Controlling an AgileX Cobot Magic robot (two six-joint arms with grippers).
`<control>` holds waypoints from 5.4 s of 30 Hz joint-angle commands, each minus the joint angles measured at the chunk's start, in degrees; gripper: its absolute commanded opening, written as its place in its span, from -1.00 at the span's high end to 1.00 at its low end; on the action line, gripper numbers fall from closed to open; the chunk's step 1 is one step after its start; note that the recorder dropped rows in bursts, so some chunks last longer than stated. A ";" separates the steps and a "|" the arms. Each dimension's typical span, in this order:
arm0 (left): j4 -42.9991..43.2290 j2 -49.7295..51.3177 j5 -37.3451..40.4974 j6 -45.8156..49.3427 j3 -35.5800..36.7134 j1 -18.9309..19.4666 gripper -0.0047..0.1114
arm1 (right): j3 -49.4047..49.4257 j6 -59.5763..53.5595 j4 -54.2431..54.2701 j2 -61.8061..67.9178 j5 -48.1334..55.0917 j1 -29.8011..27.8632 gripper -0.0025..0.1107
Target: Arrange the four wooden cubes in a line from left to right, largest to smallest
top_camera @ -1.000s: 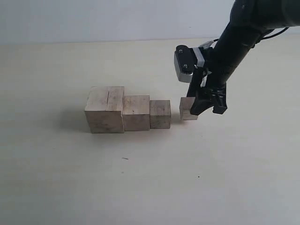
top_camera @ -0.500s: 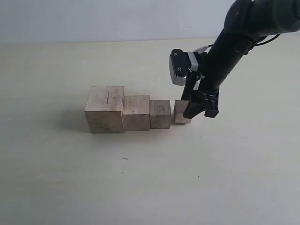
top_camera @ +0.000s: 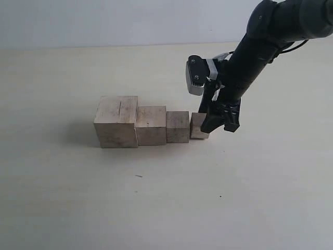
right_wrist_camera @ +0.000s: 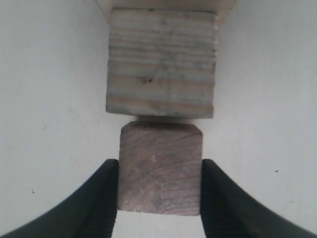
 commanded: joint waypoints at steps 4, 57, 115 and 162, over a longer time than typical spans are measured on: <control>-0.30 -0.31 -0.43 -0.01 0.17 -0.26 0.92 | -0.39 -0.47 0.63 0.07 0.61 0.16 0.43; -0.30 -0.31 -0.43 -0.01 0.17 -0.26 0.92 | -0.25 27.84 -11.27 1.90 -6.01 0.16 -0.02; -0.30 -0.31 -0.43 -0.01 0.17 -0.26 0.92 | 19.67 88.45 -18.76 -37.85 -30.42 0.16 0.96; -0.30 -0.31 -0.43 -0.01 0.17 -0.26 0.92 | 75.79 87.99 -20.90 -118.24 -44.09 -28.28 0.96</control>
